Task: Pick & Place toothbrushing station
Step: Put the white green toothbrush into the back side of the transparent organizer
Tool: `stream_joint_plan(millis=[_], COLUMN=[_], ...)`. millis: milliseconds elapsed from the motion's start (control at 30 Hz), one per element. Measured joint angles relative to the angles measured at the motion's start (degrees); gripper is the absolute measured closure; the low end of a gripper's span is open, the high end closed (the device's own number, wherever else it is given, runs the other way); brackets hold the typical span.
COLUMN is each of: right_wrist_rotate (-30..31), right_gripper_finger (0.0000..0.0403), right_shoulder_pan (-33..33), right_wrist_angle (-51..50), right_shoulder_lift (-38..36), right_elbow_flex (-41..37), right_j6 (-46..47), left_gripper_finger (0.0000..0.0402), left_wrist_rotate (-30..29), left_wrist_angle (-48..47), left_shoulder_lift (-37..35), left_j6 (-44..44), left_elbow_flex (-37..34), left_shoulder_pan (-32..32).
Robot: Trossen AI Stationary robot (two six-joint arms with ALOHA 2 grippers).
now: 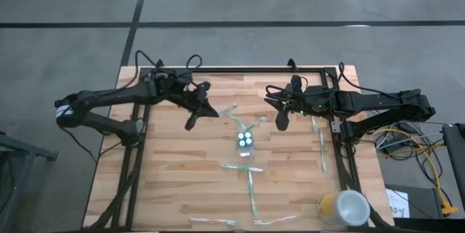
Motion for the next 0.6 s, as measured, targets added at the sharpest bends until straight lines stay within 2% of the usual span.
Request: stream_joint_plan(millis=[267, 600], right_wrist_rotate=[0.0, -0.6], right_gripper_finger=[0.0335, 0.0335], right_shoulder_pan=[0.0, 0.0], right_wrist_angle=[1.1, 8.0], right_shoulder_lift=[0.0, 0.0], right_elbow_flex=[0.0, 0.0], right_j6=[0.1, 0.2], left_gripper_finger=[0.0397, 0.0397], left_wrist_rotate=[-3.0, -11.0], left_wrist_angle=[4.5, 5.0], left_shoulder_lift=[6.1, 6.5], left_j6=[2.5, 6.4], left_elbow_flex=[0.0, 0.2], left_shoulder_pan=[-1.0, -1.0])
